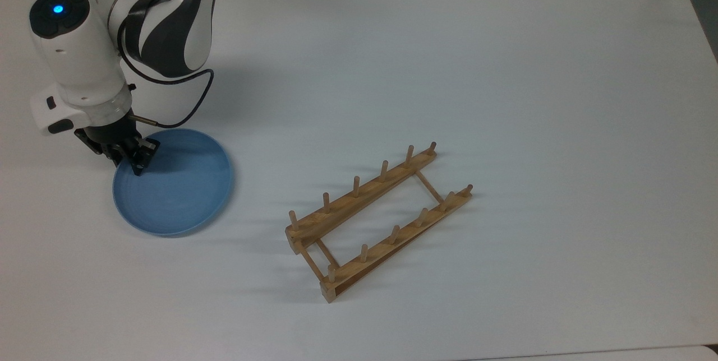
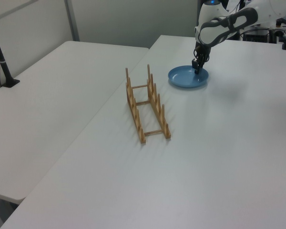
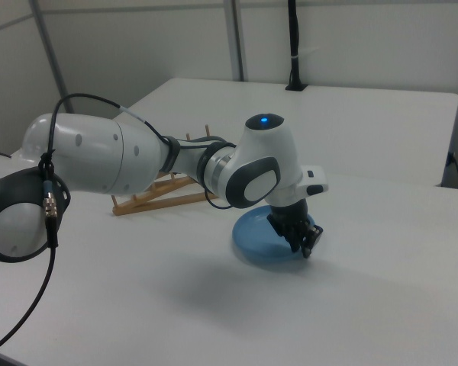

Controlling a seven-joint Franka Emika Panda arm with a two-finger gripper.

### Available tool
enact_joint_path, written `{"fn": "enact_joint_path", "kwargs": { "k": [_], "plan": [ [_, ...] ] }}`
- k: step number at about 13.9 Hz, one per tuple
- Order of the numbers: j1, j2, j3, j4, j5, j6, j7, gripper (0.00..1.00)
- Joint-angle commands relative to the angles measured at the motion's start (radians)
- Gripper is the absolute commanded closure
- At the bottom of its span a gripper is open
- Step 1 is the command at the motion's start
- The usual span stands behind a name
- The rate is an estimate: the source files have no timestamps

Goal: Place plate in plate rack
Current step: 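Close the gripper on the plate rim and tilt the plate up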

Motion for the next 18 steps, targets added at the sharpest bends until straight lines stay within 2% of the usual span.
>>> {"fn": "enact_joint_path", "kwargs": {
  "k": [1,2,6,11,12,15,18],
  "plan": [
    [0.011,0.004,-0.017,0.005,0.052,0.018,-0.028,0.71],
    [0.011,0.002,-0.017,0.005,0.054,0.018,-0.028,0.77],
    [0.011,-0.024,-0.019,0.006,0.083,0.016,-0.028,0.92],
    [0.01,-0.104,-0.04,0.014,0.185,0.019,-0.113,0.95],
    [0.01,-0.125,-0.045,0.046,0.208,0.019,-0.13,0.95],
    [0.034,-0.202,-0.046,0.065,0.212,0.112,-0.187,0.95],
    [0.118,-0.275,-0.071,0.066,0.198,0.168,-0.279,0.95]
  ]
}}
